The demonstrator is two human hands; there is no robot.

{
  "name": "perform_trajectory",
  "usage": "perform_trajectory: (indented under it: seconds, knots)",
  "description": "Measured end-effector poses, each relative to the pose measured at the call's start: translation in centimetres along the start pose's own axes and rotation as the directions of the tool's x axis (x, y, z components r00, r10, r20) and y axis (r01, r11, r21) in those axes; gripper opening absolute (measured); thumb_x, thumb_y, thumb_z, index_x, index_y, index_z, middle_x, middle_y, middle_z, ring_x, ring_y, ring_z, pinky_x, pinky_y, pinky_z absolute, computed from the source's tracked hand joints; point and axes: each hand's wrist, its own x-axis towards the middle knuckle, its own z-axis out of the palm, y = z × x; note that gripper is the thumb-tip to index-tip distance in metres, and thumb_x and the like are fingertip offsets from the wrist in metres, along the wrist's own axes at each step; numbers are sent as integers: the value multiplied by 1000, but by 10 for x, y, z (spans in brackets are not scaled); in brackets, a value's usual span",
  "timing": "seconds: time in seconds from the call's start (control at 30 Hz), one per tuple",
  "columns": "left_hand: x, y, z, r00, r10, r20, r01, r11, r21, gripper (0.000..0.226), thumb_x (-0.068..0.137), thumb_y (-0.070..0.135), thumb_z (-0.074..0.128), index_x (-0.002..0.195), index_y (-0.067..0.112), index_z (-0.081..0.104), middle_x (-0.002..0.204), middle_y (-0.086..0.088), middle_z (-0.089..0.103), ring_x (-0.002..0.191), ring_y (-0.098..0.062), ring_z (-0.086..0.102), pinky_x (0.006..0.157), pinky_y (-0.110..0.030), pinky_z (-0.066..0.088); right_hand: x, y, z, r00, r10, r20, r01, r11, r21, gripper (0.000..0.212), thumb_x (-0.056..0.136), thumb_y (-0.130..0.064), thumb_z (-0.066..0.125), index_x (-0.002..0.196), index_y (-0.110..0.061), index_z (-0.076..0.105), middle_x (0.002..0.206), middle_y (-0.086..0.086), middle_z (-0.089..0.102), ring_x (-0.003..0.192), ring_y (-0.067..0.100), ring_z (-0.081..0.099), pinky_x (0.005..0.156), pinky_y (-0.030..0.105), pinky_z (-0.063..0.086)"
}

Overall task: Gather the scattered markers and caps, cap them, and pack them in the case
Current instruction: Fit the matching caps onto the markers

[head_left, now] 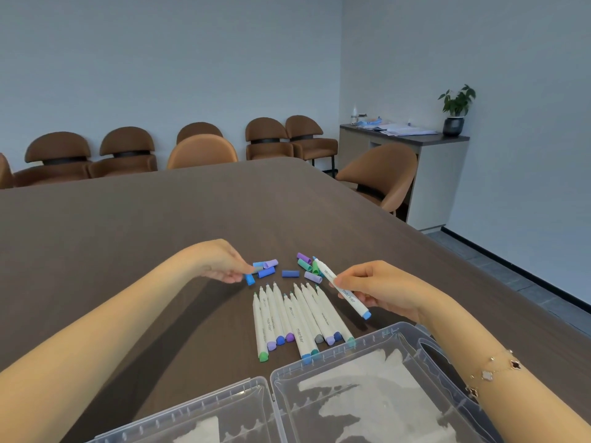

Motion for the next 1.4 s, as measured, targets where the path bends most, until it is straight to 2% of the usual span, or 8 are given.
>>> perform_trajectory:
  seconds: [0.23, 0.37, 0.43, 0.53, 0.7, 1.0, 1.2, 1.4]
  knots:
    - [17, -1, 4, 995, -15, -98, 16, 1000, 9, 37, 84, 34, 68, 100, 0, 67, 87, -9, 71, 74, -14, 67, 72, -22, 57, 1, 2, -2, 1000, -7, -4, 6, 1000, -11, 20, 89, -32, 61, 100, -18, 71, 94, 9, 65, 72, 15, 51, 61, 17, 43]
    - [34, 2, 2, 911, 251, -328, -162, 948, 275, 25, 86, 36, 66, 90, 11, 67, 94, -3, 65, 87, -15, 59, 75, -26, 45, 2, 3, -4, 1000, -7, -2, 7, 1000, -16, 20, 89, -32, 61, 100, -19, 71, 99, 11, 66, 75, 15, 52, 65, 18, 44]
    - [42, 3, 6, 905, 356, -233, -265, 901, 344, 17, 87, 29, 66, 98, 16, 66, 107, -2, 63, 98, -14, 57, 79, -25, 42, 3, 4, -4, 1000, -9, -3, 9, 1000, -14, 20, 89, -32, 61, 100, -19, 71, 99, 10, 66, 75, 15, 52, 65, 19, 44]
    - [49, 2, 15, 933, 351, -82, -293, 871, 395, 17, 93, 21, 57, 103, 15, 69, 119, -2, 63, 107, -14, 55, 89, -27, 45, 3, 4, -4, 1000, -5, -6, 5, 1000, -20, 21, 89, -32, 61, 101, -17, 71, 97, 10, 66, 74, 15, 51, 64, 19, 43]
    - [46, 4, 19, 931, 365, -18, -326, 851, 410, 31, 93, 40, 55, 109, 16, 66, 112, 4, 60, 108, -14, 55, 88, -27, 46, 4, 4, -3, 1000, -9, -10, 9, 1000, -18, 22, 90, -32, 61, 102, -17, 71, 93, 8, 65, 73, 15, 51, 63, 18, 42]
    - [37, 3, 20, 869, 471, 151, -491, 785, 378, 25, 87, 33, 66, 108, 19, 65, 103, 5, 64, 92, -10, 60, 72, -14, 51, 4, 5, -3, 1000, -9, -8, 9, 1000, -20, 20, 89, -32, 61, 100, -18, 71, 95, 9, 66, 72, 15, 50, 60, 17, 41]
    - [37, 0, 24, 854, 514, 81, -506, 786, 356, 13, 85, 28, 68, 96, 23, 63, 96, 6, 63, 89, -10, 60, 70, -15, 49, 5, 6, -2, 1000, -17, -2, 17, 999, -32, 21, 90, -32, 61, 101, -17, 70, 96, 10, 66, 73, 15, 51, 62, 18, 42]
    - [25, 4, 24, 766, 643, -19, -616, 742, 264, 9, 82, 25, 73, 90, 29, 70, 96, 13, 69, 93, -5, 63, 82, -19, 52, 4, 4, -1, 999, -51, -13, 50, 996, -76, 22, 91, -34, 59, 106, -20, 68, 95, 3, 65, 75, 14, 53, 60, 14, 42]
